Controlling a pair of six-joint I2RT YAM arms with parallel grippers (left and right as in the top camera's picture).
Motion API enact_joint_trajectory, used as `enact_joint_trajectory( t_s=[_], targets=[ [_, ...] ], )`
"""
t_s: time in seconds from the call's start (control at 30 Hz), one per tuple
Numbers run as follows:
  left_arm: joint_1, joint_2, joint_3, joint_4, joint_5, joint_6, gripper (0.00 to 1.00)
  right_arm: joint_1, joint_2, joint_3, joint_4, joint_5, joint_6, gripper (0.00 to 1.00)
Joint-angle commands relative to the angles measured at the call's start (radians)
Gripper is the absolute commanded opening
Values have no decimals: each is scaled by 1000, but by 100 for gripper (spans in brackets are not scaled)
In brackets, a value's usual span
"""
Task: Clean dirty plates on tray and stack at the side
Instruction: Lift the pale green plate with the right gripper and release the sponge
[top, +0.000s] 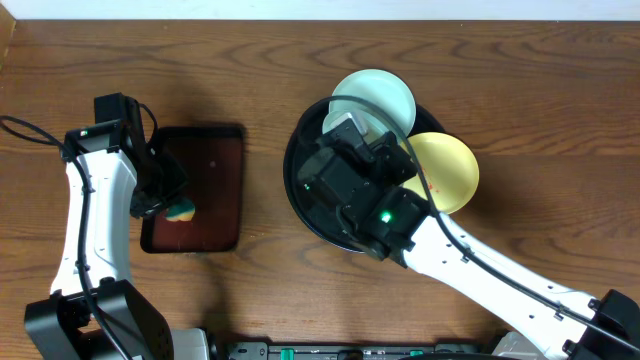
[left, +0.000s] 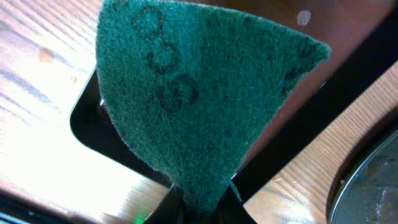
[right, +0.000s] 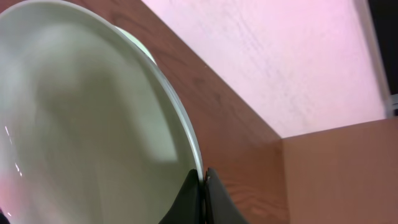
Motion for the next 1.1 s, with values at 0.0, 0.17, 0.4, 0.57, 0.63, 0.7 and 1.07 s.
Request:
enact_joint_trajectory(
  t_s=[0.0,0.17,0.4,0.57,0.63,0.7,1.07],
  targets=[
    [2,1,-29,14,3,40,8,12,-19,0,4,84,-19,1],
    [-14,1,-80,64,30,85,8,13,-19,0,4,84,-19,1],
    [-64,2,-147,192,51,111,11,13,-19,0,4,64,-18,1],
    [-75,0,-150,221,52,110,46,13,-19,0,4,50,4,1],
    [-75,-2,-141,212,62,107,50,13,-19,0,4,50,4,1],
    [-75,-6,-125,192,99,107,53,13,-19,0,4,50,5,1],
    [-74,-106,-99,143,185,107,64,11,-39,0,3,-85,68,1]
  ],
)
